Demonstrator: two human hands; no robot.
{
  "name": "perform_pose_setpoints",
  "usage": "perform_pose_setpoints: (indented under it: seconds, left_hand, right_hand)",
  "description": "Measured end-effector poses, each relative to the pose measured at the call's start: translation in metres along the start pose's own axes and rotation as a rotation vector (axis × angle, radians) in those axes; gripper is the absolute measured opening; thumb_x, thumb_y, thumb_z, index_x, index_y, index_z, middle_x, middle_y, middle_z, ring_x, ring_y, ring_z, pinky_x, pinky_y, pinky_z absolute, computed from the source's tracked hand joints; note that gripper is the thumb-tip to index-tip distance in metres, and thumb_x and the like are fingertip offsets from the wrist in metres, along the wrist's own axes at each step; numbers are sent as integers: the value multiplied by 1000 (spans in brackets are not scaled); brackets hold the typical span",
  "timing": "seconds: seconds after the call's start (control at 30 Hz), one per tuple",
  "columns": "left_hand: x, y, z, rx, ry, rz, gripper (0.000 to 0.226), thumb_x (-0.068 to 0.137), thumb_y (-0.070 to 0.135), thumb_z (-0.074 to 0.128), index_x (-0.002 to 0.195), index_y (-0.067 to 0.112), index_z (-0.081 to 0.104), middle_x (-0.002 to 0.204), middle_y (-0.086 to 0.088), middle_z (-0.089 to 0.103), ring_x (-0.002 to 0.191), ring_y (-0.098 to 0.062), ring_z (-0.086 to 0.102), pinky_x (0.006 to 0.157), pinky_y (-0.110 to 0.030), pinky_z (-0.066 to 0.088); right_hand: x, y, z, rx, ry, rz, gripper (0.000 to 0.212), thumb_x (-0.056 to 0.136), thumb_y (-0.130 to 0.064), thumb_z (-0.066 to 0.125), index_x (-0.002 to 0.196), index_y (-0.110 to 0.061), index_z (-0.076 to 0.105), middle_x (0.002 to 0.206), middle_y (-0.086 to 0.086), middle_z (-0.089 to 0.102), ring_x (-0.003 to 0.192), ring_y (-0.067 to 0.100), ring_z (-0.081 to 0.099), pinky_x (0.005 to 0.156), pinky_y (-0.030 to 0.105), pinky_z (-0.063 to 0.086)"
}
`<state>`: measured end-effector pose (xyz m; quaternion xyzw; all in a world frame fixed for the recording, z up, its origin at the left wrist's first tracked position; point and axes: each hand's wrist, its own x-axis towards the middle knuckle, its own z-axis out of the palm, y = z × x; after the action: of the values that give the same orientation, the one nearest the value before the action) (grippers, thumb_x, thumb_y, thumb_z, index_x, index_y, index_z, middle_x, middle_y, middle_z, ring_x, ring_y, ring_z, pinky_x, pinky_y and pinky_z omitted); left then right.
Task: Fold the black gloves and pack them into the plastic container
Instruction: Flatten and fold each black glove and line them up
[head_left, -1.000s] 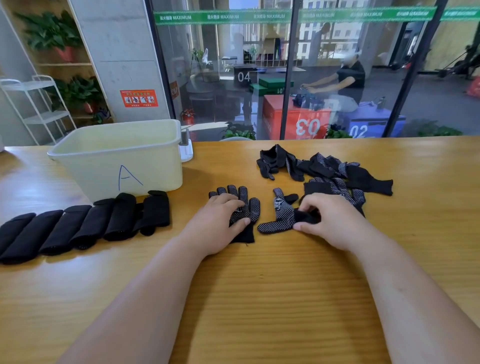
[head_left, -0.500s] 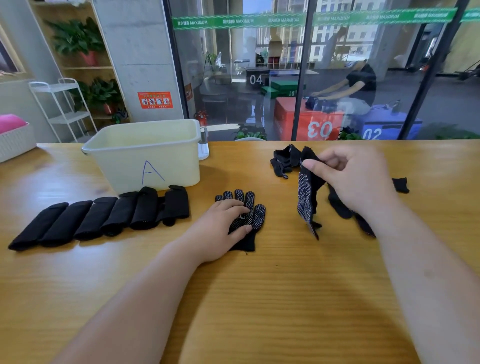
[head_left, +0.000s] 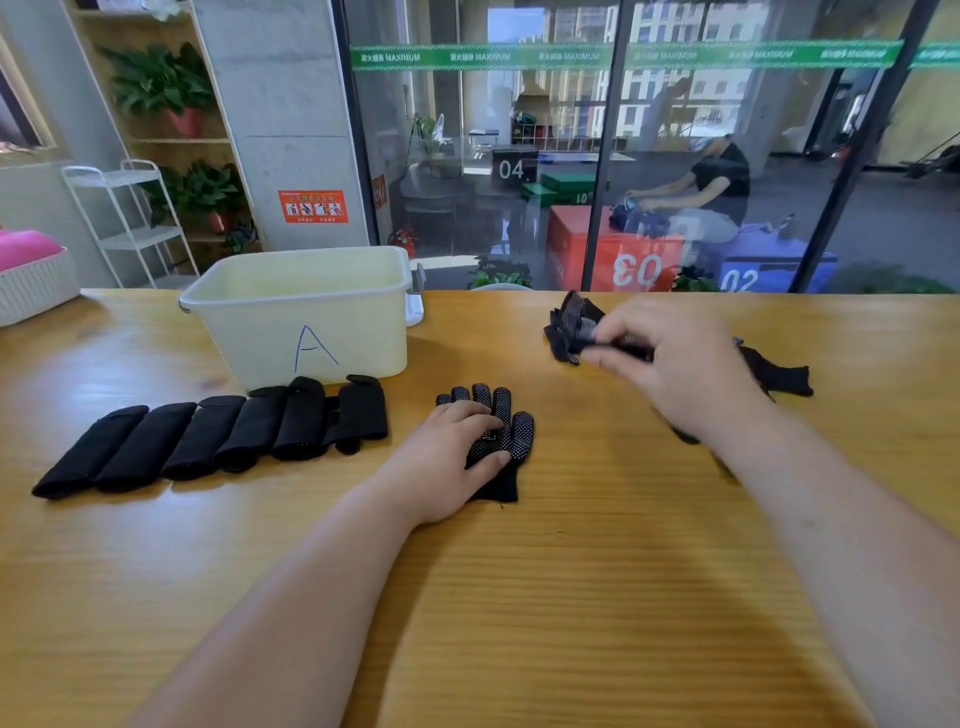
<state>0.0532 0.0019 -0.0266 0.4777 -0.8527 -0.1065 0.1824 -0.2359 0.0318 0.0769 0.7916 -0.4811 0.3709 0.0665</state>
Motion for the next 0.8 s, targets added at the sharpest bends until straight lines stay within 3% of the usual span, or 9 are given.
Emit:
perform_pose_setpoints:
  seconds: [0.13, 0.27, 0.33, 0.37, 0.43, 0.5, 0.6, 0.67, 0.8]
  left_hand:
    - [0, 2, -1, -3, -10, -8, 56, 105, 58, 54, 154, 31, 53, 161, 13, 42, 152, -12, 30, 126, -38, 30]
    - [1, -1, 0, -48, -11, -19, 54, 105, 59, 54, 152, 31, 55, 158, 14, 45, 150, -11, 34, 125, -37, 31]
    - [1, -3, -1, -110, 4, -32, 51, 106, 58, 53, 149, 31, 58, 157, 14, 47, 149, -10, 36, 125, -37, 32]
    - [1, -3, -1, -138, 21, -39, 50, 107, 56, 52, 149, 30, 59, 156, 14, 48, 149, -10, 37, 125, -36, 31]
    - [1, -2, -2, -164, 62, -49, 51, 108, 54, 50, 151, 28, 58, 159, 13, 47, 152, -11, 34, 126, -36, 28]
    - [1, 2, -1, -143, 61, -47, 57, 109, 56, 45, 159, 28, 49, 170, 11, 35, 160, -12, 20, 131, -41, 21]
    - [2, 10, 4, 36, -106, -37, 69, 109, 66, 29, 170, 35, 21, 179, 11, 3, 164, -12, -7, 134, -45, 6]
    - [4, 13, 7, 184, -209, -40, 71, 107, 71, 21, 170, 41, 8, 178, 10, -7, 164, -14, -14, 134, -44, -2]
    - [5, 16, 7, 247, -273, -59, 73, 105, 74, 16, 169, 44, 0, 178, 8, -13, 163, -17, -19, 133, -46, -6]
  right_hand:
    - [-62, 15, 35, -73, -485, 87, 34, 84, -73, 68, 88, -40, 66, 104, -23, 65, 100, 2, 63, 90, 43, 56]
    - [-80, 5, 30, 77, -342, 252, 43, 95, -77, 56, 84, -37, 70, 101, -19, 67, 99, 1, 64, 89, 37, 54]
    - [-75, -1, 33, 9, -231, 285, 37, 103, -64, 52, 99, -35, 73, 107, -18, 66, 104, 5, 63, 92, 39, 54]
    - [-71, -1, 37, -55, -206, 296, 33, 105, -57, 51, 112, -33, 73, 120, -18, 65, 115, 9, 61, 99, 39, 52]
    - [-64, -3, 50, -159, -297, 348, 46, 108, -51, 48, 146, -28, 59, 157, -10, 48, 147, 16, 42, 118, 40, 41]
    - [-59, -2, 66, -243, -500, 373, 70, 107, -64, 36, 167, -29, 28, 177, -4, 12, 163, 19, 8, 131, 44, 20]
    - [-53, 0, 85, -291, -728, 432, 90, 93, -86, 7, 169, -38, -2, 177, -2, -16, 163, 23, -14, 133, 50, 1]
    - [-49, 0, 89, -309, -783, 461, 95, 87, -91, 0, 167, -41, -9, 176, -1, -20, 163, 25, -18, 132, 52, -2]
    - [-52, -6, 92, -294, -762, 444, 92, 87, -91, -3, 166, -44, -11, 175, -3, -21, 162, 23, -20, 132, 52, -4]
